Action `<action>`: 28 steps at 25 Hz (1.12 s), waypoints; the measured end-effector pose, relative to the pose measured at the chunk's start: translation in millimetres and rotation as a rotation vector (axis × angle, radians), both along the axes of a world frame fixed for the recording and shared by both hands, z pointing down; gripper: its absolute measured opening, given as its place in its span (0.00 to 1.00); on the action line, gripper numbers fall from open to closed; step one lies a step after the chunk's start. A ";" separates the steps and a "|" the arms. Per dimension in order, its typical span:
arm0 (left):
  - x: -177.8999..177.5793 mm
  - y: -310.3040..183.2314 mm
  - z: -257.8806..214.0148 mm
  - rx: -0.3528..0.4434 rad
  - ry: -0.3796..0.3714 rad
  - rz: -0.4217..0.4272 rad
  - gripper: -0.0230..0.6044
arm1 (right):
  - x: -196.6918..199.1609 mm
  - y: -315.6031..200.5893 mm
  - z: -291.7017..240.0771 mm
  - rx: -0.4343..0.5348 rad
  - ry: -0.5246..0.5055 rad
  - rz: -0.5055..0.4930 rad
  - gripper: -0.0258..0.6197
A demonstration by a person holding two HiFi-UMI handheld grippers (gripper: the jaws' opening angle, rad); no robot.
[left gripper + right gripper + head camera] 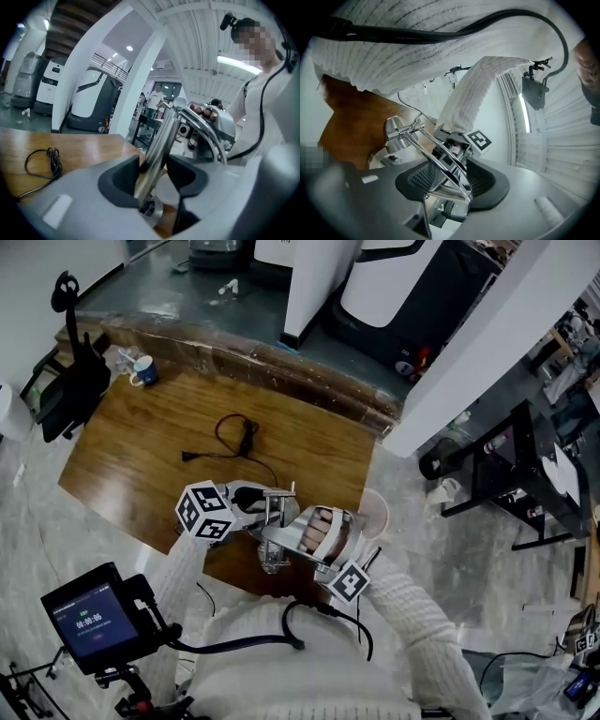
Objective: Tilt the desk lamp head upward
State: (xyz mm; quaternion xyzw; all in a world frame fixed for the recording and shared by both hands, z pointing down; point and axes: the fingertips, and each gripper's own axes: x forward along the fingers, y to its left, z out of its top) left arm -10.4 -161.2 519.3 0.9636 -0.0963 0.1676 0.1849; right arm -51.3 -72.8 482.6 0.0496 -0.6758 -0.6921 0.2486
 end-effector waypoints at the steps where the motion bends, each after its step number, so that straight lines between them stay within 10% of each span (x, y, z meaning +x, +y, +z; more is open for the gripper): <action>1: 0.3 1.0 -0.3 -0.002 0.002 0.000 0.33 | -1.5 1.0 0.2 0.007 0.005 -0.010 0.32; 15: 1.4 5.1 -1.0 -0.003 0.018 0.002 0.33 | -4.9 5.9 -4.1 -0.220 -0.043 -0.011 0.35; 28: 3.1 3.8 1.0 0.001 0.026 -0.013 0.33 | -5.3 9.9 -52.7 -0.830 -0.293 -0.057 0.35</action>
